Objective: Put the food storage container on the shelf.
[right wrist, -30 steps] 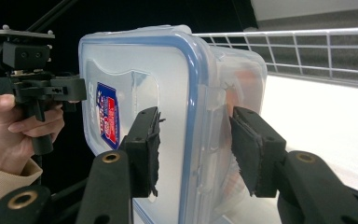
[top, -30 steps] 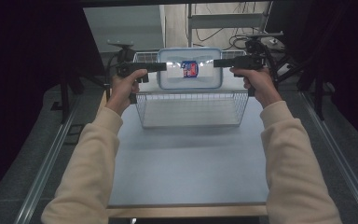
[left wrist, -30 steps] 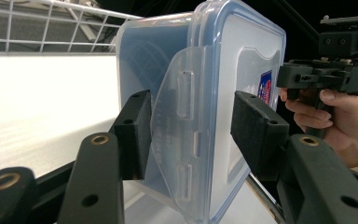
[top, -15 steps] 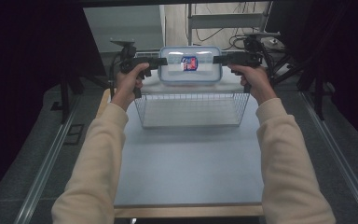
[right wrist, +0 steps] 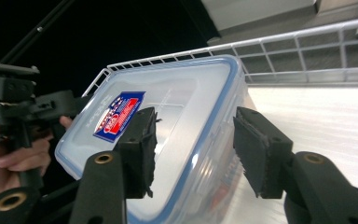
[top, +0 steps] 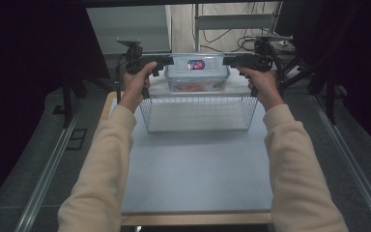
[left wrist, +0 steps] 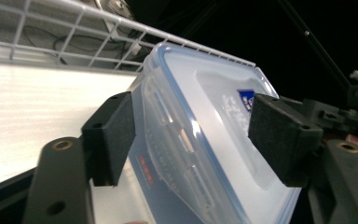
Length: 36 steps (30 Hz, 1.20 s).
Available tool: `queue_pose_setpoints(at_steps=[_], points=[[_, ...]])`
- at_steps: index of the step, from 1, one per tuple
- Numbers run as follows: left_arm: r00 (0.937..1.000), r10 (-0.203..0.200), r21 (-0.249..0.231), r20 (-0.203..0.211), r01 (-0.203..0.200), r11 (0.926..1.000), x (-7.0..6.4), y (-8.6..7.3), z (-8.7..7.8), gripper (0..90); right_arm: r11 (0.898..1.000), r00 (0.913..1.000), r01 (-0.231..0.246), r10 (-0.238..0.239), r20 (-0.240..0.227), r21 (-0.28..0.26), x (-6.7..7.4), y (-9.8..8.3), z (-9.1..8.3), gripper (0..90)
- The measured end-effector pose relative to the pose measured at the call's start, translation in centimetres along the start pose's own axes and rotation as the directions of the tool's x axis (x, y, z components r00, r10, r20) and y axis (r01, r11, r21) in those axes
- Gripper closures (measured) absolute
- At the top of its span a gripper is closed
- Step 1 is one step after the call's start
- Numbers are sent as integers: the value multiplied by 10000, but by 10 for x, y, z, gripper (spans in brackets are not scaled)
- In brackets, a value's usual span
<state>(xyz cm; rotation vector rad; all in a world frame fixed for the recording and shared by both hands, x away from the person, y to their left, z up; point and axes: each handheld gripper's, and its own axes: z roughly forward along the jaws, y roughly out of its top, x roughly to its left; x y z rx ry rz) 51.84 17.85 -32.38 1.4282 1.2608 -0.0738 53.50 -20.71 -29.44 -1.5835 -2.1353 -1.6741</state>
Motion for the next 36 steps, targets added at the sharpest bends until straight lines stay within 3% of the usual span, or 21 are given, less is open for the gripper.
queue_pose_setpoints(at_steps=[8,11,14,18,21,23,25,32,36], points=[[9939,1087,-147,-199,-1090,9939,-20,-8,-24,296,9956,9955,936,-936,143,2,4,-13,-23,434],[9835,1731,135,-532,-1726,9849,-24,-16,-34,288,9910,9910,1340,-1340,6,-35,4,-21,-31,410],[9792,1991,208,-387,-1984,9799,-29,-26,-43,287,9831,9831,1828,-1828,-57,62,5,-31,-38,390],[9650,2586,299,-441,-2574,9658,-37,-44,-57,283,9758,9755,2189,-2188,-236,-4,6,-45,-49,376],[9506,3079,332,-388,-3068,9512,-45,-63,-69,274,9681,9675,2506,-2505,-335,-32,8,-58,-59,364],[9459,3220,233,-384,-3214,9467,-48,-74,-77,272,9646,9637,2637,-2634,-426,8,9,-68,-65,353],[9363,3507,200,-200,-3503,9364,-53,-92,-86,272,9578,9568,2874,-2867,-476,80,10,-82,-72,336],[9215,3879,564,-185,-3863,9206,-51,-148,-103,267,9379,9368,3465,-3449,-579,192,8,-131,-89,315],[9204,3910,840,-79,-3890,9174,-41,-183,-102,266,9300,9275,3666,-3630,-891,270,1,-167,-94,302]])
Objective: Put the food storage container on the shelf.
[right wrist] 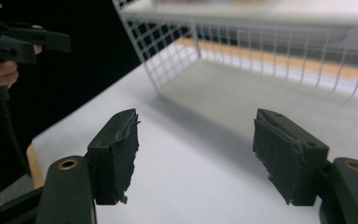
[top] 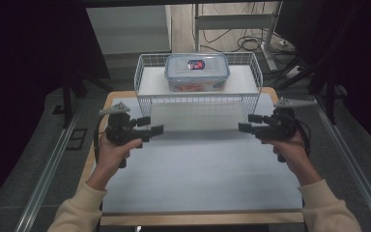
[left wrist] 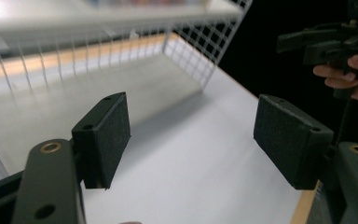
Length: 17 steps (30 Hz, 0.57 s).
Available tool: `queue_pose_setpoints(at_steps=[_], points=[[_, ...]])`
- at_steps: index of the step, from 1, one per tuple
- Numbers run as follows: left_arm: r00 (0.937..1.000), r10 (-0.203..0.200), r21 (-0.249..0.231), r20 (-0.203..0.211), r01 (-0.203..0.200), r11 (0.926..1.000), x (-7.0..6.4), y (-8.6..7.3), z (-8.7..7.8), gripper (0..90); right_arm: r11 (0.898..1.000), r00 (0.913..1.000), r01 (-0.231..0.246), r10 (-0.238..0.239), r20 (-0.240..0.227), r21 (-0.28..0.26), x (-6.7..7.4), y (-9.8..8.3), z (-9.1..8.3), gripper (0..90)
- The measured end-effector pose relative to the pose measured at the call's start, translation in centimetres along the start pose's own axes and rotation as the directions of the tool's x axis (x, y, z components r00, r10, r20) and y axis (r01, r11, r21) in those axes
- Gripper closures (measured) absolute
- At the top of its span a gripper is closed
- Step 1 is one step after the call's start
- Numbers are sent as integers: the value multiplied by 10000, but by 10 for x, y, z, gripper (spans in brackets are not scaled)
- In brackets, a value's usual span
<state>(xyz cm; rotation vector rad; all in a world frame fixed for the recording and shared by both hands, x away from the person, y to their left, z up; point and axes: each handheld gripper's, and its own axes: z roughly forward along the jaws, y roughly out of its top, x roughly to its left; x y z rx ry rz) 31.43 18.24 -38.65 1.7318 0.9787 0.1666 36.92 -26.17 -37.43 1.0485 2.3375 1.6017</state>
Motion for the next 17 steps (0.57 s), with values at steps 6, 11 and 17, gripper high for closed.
queue_pose_setpoints(at_steps=[6,11,17], points=[[9998,-194,239,96,192,9995,3,-38,7,265,9987,9997,219,-216,-72,464,7,-41,3,278],[9994,-347,329,88,343,9989,7,-47,11,264,9990,9996,279,-276,-73,343,9,-51,5,268],[9991,-407,358,77,404,9985,9,-54,14,256,9986,9987,487,-490,164,207,10,-56,8,221]])
